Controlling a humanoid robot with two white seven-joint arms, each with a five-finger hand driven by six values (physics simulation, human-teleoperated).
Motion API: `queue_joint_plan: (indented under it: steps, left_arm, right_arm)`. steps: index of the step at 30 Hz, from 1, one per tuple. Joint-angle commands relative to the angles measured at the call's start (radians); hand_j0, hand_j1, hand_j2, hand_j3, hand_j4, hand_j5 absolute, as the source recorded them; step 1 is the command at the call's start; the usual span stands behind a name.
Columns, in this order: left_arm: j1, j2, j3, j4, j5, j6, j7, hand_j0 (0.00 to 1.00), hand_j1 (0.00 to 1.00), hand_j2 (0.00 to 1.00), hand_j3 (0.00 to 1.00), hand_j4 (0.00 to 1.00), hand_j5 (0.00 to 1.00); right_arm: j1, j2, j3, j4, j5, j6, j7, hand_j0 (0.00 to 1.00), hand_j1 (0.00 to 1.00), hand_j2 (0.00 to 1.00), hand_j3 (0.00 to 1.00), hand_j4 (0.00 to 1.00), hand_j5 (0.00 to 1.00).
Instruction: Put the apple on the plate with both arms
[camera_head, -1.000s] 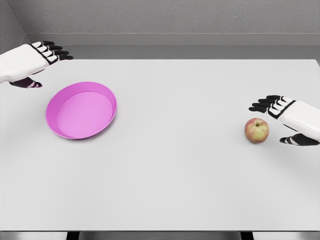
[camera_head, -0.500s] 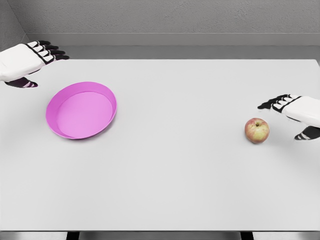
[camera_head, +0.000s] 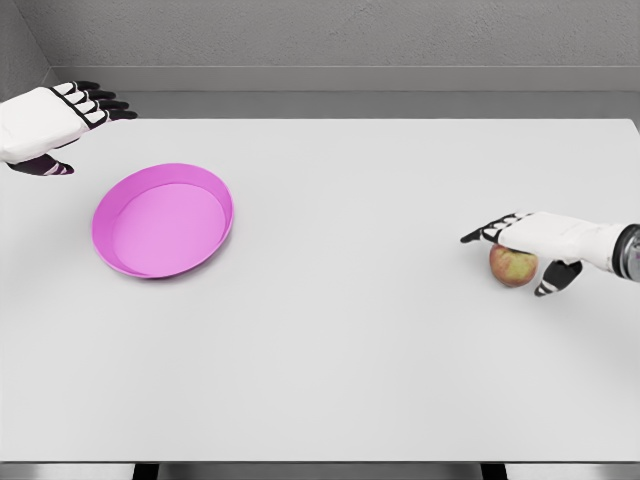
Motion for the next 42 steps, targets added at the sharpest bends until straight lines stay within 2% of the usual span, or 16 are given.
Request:
queue_joint_plan:
  steps: [1,7,9,13,19,23,25,33,37,42]
  left_arm:
    - [0.0,0.001,0.002,0.0,0.006,0.0,0.001,1.0,1.0,1.0,1.0,1.0,1.0]
    - [0.0,0.001,0.002,0.0,0.006,0.0,0.001,1.0,1.0,1.0,1.0,1.0,1.0]
    - [0.0,0.0,0.0,0.0,0.004,0.0,0.001,1.0,1.0,1.0,1.0,1.0,1.0]
    - [0.0,0.0,0.0,0.001,0.004,0.0,0.001,1.0,1.0,1.0,1.0,1.0,1.0]
    - [0.0,0.0,0.0,0.001,0.003,0.0,0.001,1.0,1.0,1.0,1.0,1.0,1.0]
    - [0.0,0.0,0.0,0.003,0.001,0.0,-0.001,1.0,1.0,1.0,1.0,1.0,1.0]
    - [0.003,0.0,0.0,0.005,0.001,0.0,-0.001,1.0,1.0,1.0,1.0,1.0,1.0]
    - [0.008,-0.002,0.002,0.003,0.001,0.0,-0.001,1.0,1.0,1.0,1.0,1.0,1.0]
    - [0.008,-0.002,0.002,0.001,0.001,0.0,-0.001,1.0,1.0,1.0,1.0,1.0,1.0]
    - [0.009,-0.002,0.002,0.001,0.001,0.0,-0.001,1.0,1.0,1.0,1.0,1.0,1.0]
  right_arm:
    - [0.0,0.002,0.005,0.0,-0.001,0.026,0.002,1.0,1.0,1.0,1.0,1.0,1.0]
    - [-0.034,0.009,0.033,0.004,-0.003,0.101,0.002,1.0,1.0,1.0,1.0,1.0,1.0]
    - [-0.043,0.016,0.045,0.011,-0.003,0.162,0.002,1.0,1.0,1.0,1.0,1.0,1.0]
    - [-0.072,0.037,0.112,0.012,-0.003,0.166,0.002,1.0,1.0,1.0,1.0,1.0,1.0]
    - [-0.072,0.037,0.12,0.023,-0.003,0.167,0.002,1.0,1.0,1.0,1.0,1.0,1.0]
    - [-0.072,0.036,0.12,0.026,-0.003,0.167,0.002,0.88,0.88,0.88,0.88,0.88,0.88]
    - [-0.072,0.036,0.12,0.024,-0.003,0.167,0.002,0.76,0.76,0.76,0.76,0.76,0.76]
    - [-0.072,0.033,0.116,0.06,-0.003,0.169,0.002,0.73,0.73,0.73,0.73,0.73,0.73]
    - [-0.072,0.033,0.116,0.052,-0.003,0.166,0.002,0.62,0.62,0.62,0.62,0.62,0.62]
    - [-0.072,0.034,0.114,0.044,-0.003,0.164,0.002,0.59,0.59,0.59,0.59,0.59,0.59]
